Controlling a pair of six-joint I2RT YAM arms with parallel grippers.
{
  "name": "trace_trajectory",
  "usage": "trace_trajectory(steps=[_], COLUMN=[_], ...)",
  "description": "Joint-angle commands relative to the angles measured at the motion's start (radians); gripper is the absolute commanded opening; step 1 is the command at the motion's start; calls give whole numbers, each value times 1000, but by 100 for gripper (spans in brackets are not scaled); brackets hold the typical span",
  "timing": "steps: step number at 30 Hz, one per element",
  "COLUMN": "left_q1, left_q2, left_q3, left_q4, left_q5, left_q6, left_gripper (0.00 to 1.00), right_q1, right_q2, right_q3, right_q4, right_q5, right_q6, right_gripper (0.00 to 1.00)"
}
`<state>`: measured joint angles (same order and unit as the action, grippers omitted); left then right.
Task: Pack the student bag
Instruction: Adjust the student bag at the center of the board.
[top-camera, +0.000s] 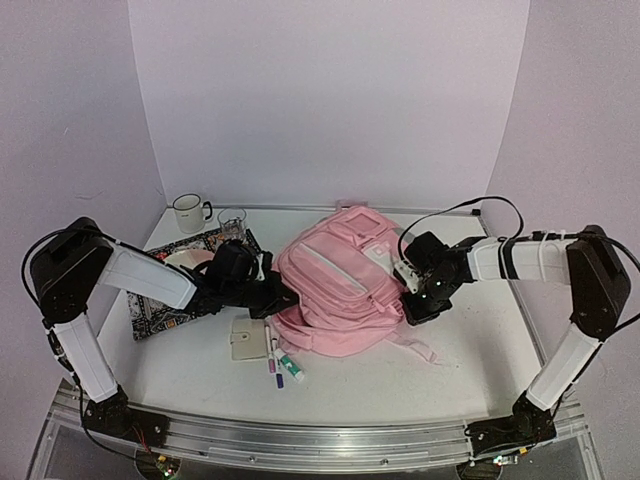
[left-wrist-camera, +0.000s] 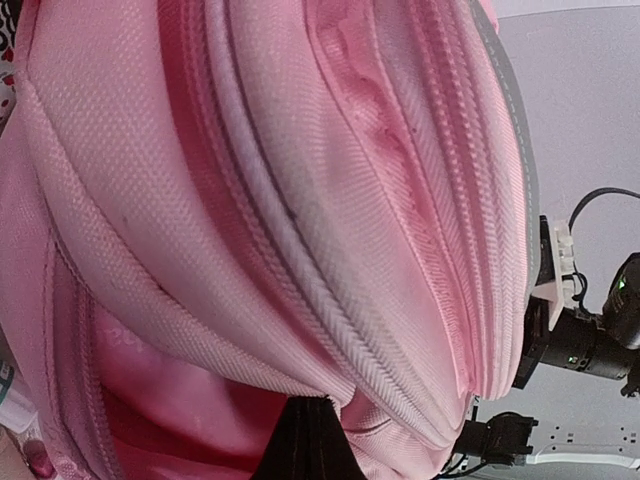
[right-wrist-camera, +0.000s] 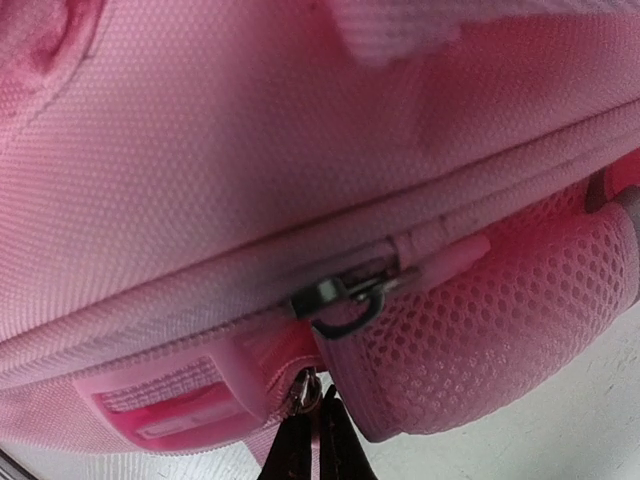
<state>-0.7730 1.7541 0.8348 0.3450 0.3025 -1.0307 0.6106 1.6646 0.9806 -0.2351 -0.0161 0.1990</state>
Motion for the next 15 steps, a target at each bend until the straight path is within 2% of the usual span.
trace_trajectory(steps=[1,8,12,15], left_q1=[-17,39,80,94], left_q2=[0,130,229,248], left_q3=[70,221,331,365], left_q4=[98,93,60,21], left_q5=[-38,-52,-40,-45], left_q6=[8,108,163,205], left_gripper=[2,4,5,7], right_q1=[-1,-8,-7,-8], right_q2=[18,75,88,84], right_q3=[67,187,168,123], right_q4=[-63,-70,-70,-70], right_q5=[0,-58,-30,12], right_q6=[3,-10,-5,2], right_gripper=[0,0,0,0])
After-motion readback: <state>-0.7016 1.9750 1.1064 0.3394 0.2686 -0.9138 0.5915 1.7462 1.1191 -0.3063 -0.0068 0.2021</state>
